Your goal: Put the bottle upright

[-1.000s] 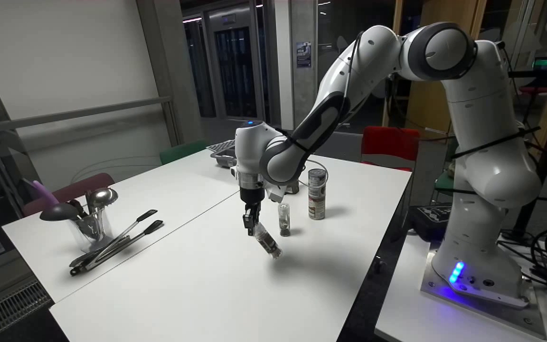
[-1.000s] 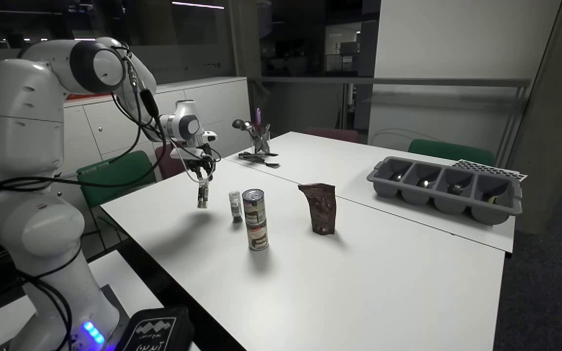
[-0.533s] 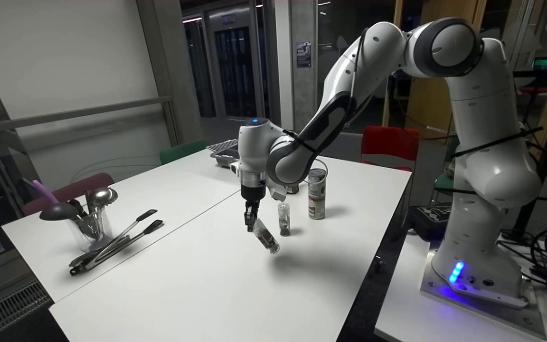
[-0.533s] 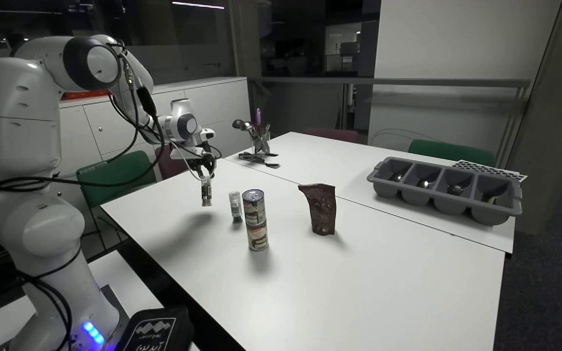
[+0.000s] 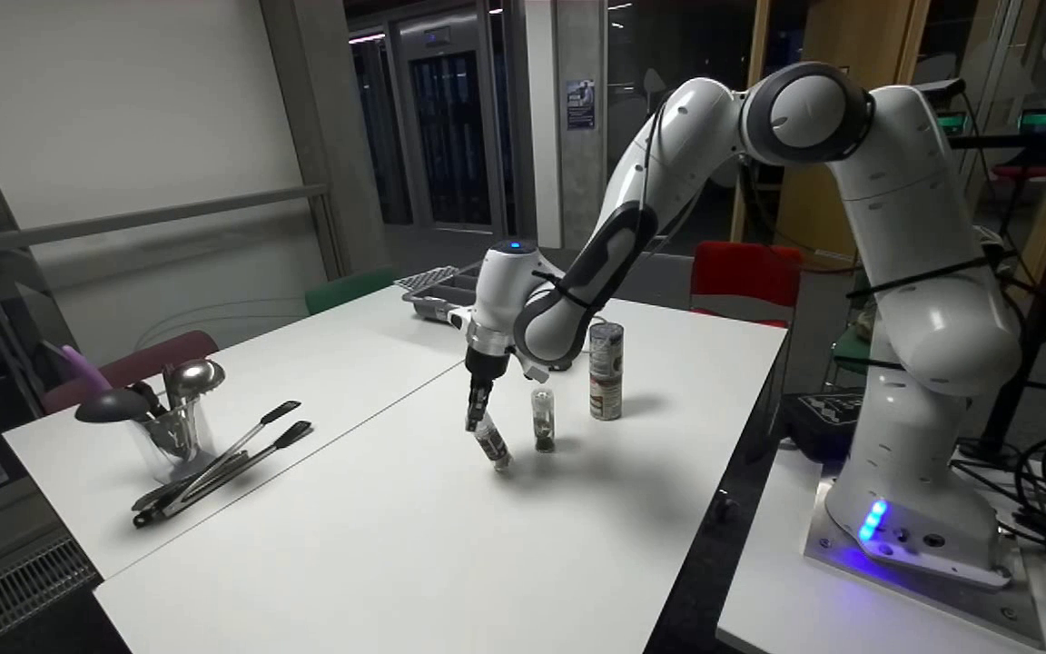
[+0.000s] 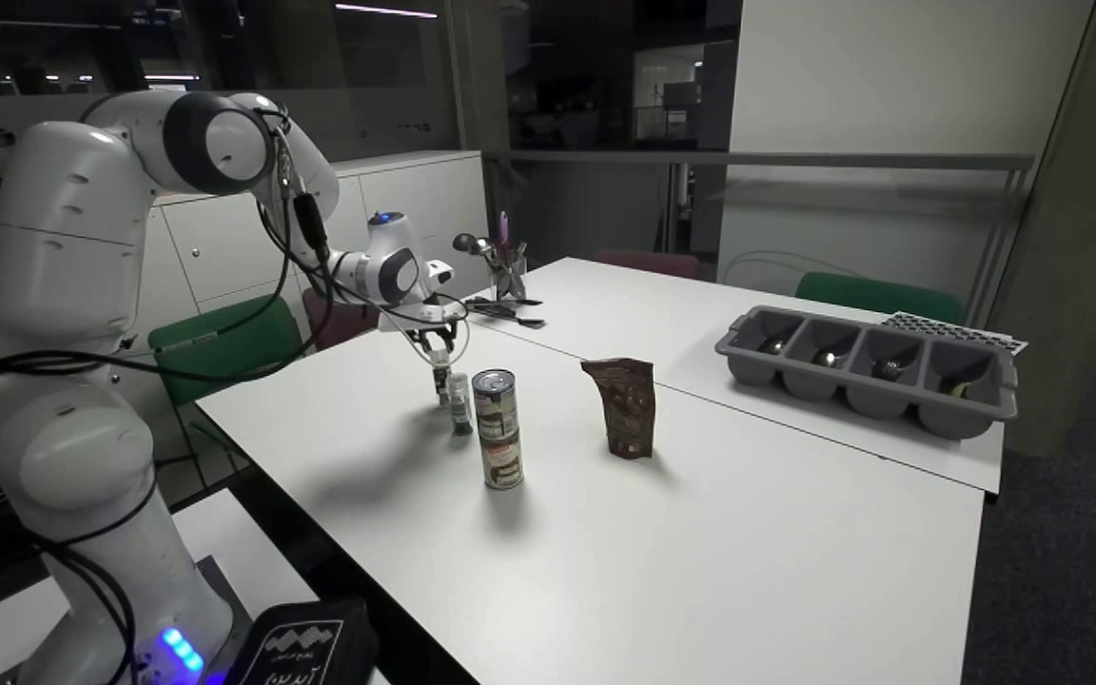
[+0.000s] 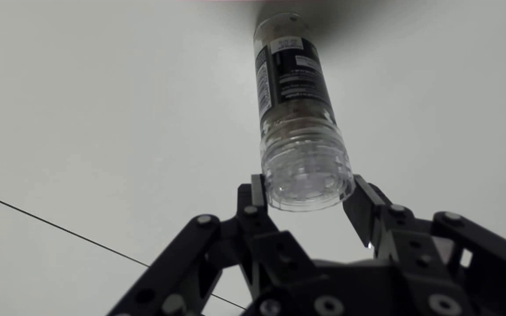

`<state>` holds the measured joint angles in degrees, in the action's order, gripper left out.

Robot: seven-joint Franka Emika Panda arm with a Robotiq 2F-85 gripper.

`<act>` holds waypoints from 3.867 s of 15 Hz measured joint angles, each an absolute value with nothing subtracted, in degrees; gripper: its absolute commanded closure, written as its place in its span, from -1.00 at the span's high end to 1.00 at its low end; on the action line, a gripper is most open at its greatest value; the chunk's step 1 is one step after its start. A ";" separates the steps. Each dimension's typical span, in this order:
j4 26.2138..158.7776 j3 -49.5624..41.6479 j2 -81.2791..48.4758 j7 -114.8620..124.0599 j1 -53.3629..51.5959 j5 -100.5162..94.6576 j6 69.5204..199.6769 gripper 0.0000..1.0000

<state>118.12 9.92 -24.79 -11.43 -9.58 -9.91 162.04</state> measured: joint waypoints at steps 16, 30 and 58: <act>118.39 24.61 -31.59 -29.95 6.54 -10.46 175.13 -0.50; 125.21 23.39 -24.83 -28.39 3.34 -10.49 179.43 -0.50; 132.09 49.61 -37.55 -36.29 41.19 -30.20 190.25 1.00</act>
